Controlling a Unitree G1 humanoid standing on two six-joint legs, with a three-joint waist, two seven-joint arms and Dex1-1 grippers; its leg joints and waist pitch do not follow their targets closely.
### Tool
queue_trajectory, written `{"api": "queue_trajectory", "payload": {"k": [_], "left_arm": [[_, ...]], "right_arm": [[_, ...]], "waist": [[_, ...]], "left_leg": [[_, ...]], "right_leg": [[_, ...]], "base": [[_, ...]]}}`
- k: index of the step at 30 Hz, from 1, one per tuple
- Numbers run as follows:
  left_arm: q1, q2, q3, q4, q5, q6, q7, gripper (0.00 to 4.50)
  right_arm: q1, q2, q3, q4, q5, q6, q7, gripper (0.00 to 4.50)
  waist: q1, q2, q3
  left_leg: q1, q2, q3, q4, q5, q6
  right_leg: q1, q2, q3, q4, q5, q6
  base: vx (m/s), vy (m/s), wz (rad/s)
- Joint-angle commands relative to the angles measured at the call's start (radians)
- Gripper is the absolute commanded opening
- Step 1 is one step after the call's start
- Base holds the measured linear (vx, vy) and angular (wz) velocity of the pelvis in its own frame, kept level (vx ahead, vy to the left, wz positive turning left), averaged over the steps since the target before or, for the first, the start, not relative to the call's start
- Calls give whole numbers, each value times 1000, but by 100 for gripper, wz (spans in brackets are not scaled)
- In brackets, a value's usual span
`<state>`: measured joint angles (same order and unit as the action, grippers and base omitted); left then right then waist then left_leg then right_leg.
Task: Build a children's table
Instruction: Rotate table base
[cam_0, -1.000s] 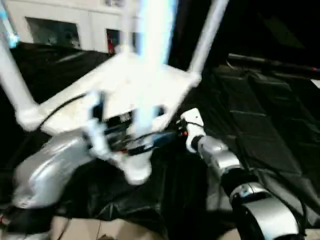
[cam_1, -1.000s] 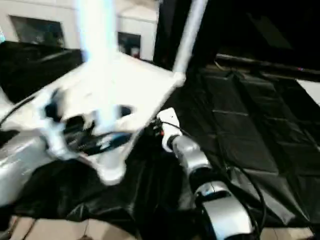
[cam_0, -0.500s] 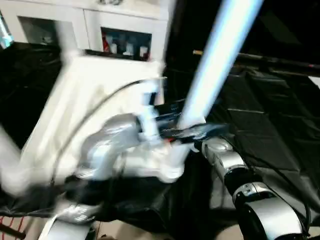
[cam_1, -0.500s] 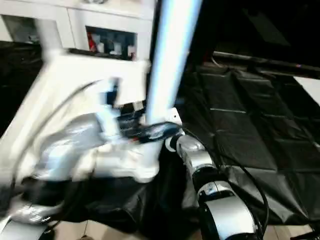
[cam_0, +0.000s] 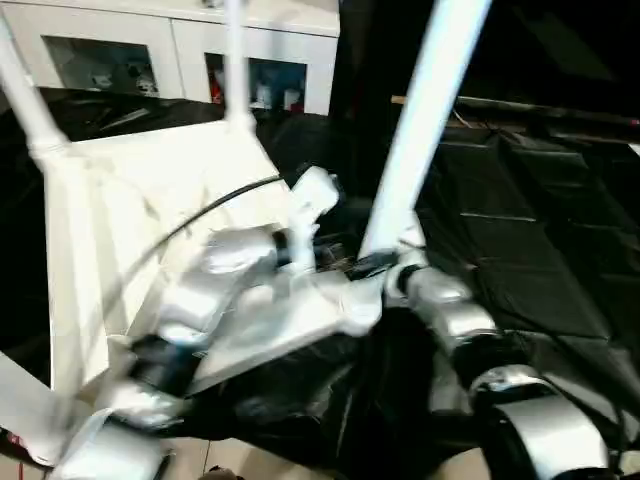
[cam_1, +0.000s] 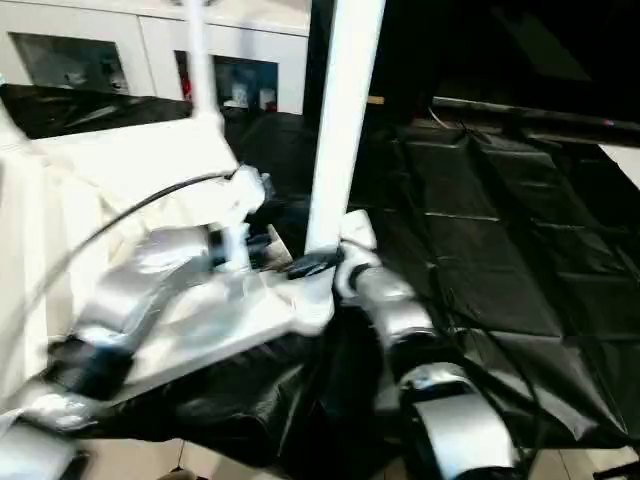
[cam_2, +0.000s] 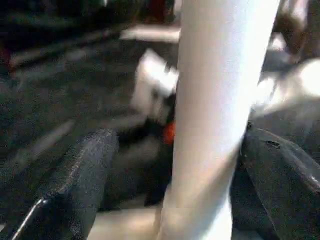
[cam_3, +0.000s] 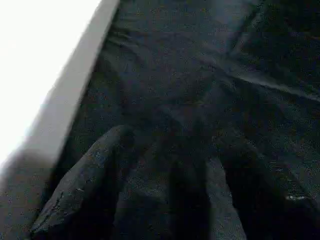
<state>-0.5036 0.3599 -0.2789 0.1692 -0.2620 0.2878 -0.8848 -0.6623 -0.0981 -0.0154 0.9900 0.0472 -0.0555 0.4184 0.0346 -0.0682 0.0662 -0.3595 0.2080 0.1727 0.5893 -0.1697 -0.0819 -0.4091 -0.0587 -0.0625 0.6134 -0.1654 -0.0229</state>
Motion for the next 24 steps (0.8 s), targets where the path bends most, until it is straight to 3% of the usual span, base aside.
{"api": "queue_trajectory", "payload": {"k": [1, 6, 9, 13, 16, 17, 20, 24], "left_arm": [[22, 41, -4, -46, 27, 40, -8, 447], [81, 118, -47, -155, 35, 180, -18, 447], [110, 104, -59, -208, 44, 230, 29, 447], [150, 72, -69, -286, 41, 309, 85, 413], [167, 82, -91, -333, 39, 361, 86, 400], [172, 83, -94, -347, 36, 375, 87, 373], [177, 133, -134, -416, 71, 455, 86, 360], [185, 152, -153, -431, 98, 484, 98, 322]], "right_arm": [[23, -24, -9, -50, 9, -1, 8, 311], [72, -67, -1, -133, 2, 39, 32, 311], [113, -93, 13, -203, -13, 67, 47, 311], [189, -140, 34, -351, -33, 128, 69, 311], [228, -161, 38, -433, -33, 163, 70, 311], [236, -166, 37, -450, -31, 169, 73, 311], [265, -189, 32, -524, -34, 204, 72, 311], [292, -204, 45, -585, -34, 231, 95, 311]], "waist": [[4, 18, -74], [6, 16, -70], [6, 13, -65], [8, 4, -66], [7, 0, -64], [1, -3, -64], [-1, -6, -62], [-3, 0, -62]], "left_leg": [[10, 21, 0, -67, -253, -25], [11, 22, 1, -69, -258, -25], [11, 21, 1, -69, -288, -31], [6, 20, 1, -67, -267, -23], [4, 17, 1, -66, -272, -15], [1, 14, 0, -66, -276, -14], [6, 15, -1, -63, -297, -11], [5, 14, -2, -64, -290, -10]], "right_leg": [[50, -64, 46, -65, -227, -191], [49, -63, 47, -65, -252, -187], [45, -63, 47, -74, -319, -166], [48, -62, 48, -76, -325, -143], [47, -61, 46, -82, -371, -117], [47, -60, 44, -84, -403, -106], [38, -59, 43, -91, -463, -78], [36, -56, 42, -93, -461, -69]], "base": [[0, 0, 0], [0, 0, 0], [0, 0, 0], [0, 0, 0], [0, 0, 0], [0, 0, 0], [0, 0, 0], [0, 0, 0]]}}
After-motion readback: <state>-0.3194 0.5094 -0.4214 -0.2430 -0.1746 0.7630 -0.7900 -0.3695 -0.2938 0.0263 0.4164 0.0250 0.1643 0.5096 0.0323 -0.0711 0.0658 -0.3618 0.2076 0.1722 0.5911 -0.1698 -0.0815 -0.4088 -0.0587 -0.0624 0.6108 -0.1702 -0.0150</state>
